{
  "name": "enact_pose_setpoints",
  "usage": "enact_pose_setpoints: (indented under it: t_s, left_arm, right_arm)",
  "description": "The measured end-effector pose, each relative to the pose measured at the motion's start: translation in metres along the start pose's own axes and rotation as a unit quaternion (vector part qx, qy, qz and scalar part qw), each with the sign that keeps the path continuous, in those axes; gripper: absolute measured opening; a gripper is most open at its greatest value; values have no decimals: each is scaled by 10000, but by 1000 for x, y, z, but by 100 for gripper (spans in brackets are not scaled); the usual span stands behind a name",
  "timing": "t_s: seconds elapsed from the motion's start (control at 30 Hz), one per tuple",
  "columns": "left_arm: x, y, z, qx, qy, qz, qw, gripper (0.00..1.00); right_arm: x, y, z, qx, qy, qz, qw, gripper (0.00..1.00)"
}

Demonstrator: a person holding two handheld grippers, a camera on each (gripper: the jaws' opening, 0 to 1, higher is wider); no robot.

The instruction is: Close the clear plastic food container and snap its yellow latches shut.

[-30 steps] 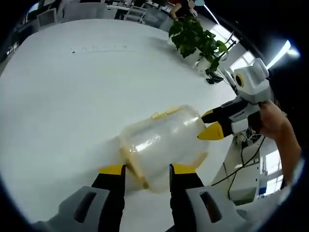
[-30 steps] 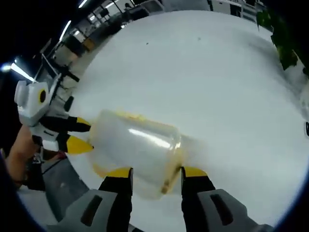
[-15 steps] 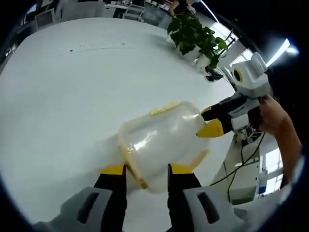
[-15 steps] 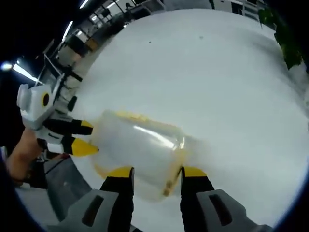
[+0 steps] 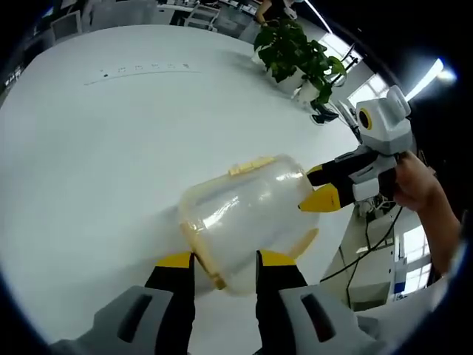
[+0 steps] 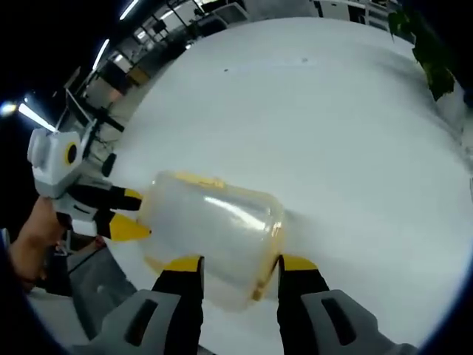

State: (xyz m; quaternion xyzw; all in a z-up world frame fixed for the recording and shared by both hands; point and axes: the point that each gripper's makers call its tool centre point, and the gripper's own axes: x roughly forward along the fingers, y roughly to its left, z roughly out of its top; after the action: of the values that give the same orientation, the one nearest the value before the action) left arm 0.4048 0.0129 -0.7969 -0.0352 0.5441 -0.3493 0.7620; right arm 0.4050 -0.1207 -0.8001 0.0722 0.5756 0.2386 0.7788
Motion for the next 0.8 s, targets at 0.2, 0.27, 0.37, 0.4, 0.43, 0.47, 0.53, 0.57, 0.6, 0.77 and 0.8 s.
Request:
enact_pose_setpoints:
  t_s: [0.2, 0.27, 0.37, 0.4, 0.43, 0.47, 0.53, 0.57, 0.6, 0.77, 0.8]
  left_arm:
    - [0, 1, 1, 2, 3, -10, 10000, 30]
    - [0, 0, 1, -32, -2, -29, 10000, 31]
    - [1, 0, 2, -27, 39, -38, 10000, 32]
    - [1, 0, 2, -38, 51, -39, 10000, 32]
    - [1, 0, 2, -44, 52, -44, 10000, 32]
    - [1, 0, 1, -39, 44, -57, 10000, 32]
    - [0, 0, 2, 57, -25, -78, 10000, 33]
    - [0, 0, 1, 10, -42, -93, 9999, 33]
    - [0, 0, 1, 9, -56, -106, 9999, 33]
    - [1, -2, 0, 168, -74, -144, 9997, 36]
    - [1, -1, 0, 237, -64, -139, 9996, 37]
  right_arm:
    - [0, 0, 1, 46, -93, -8, 9999, 38]
    - [1, 0, 1, 52, -100, -21, 9999, 39]
    - [1, 1, 2, 31, -99, -39, 9999, 41]
    - [1, 1, 2, 26, -100, -49, 9999, 41]
    - [1, 1, 2, 23, -102, -52, 9999, 41]
    - [2, 2, 2, -30, -132, -57, 9999, 42]
    - [4, 5, 1, -78, -128, -43, 9999, 46]
    - [5, 7, 0, -83, -98, -43, 9999, 48]
    - [6, 8, -1, -107, -93, -42, 9999, 49]
    - [5, 7, -2, -172, -98, -32, 9998, 50]
    - [4, 6, -2, -194, -109, -37, 9997, 49]
